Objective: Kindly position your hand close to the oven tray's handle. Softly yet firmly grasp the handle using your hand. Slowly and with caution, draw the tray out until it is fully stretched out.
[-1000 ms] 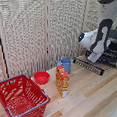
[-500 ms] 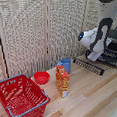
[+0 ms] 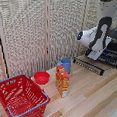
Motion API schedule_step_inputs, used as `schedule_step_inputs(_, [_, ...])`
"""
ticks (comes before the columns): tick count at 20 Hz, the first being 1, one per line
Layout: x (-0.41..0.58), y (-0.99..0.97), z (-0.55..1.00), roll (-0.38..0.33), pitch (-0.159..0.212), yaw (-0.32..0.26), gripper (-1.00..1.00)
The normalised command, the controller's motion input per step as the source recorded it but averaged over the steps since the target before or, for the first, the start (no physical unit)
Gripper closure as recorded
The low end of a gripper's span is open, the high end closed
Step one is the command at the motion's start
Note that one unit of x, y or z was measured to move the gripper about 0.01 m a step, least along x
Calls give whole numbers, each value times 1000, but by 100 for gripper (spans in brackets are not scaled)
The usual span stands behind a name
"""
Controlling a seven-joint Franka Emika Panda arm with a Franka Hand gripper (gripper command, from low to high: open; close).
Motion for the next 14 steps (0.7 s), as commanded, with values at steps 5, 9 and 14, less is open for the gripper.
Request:
schedule_step_inputs(5, [-3, 665, -56, -66, -13, -123, 100])
schedule_step_inputs(9, [3, 861, -166, -45, -6, -103, 100])
schedule_step_inputs(14, [0, 811, -263, -93, 0, -99, 100])
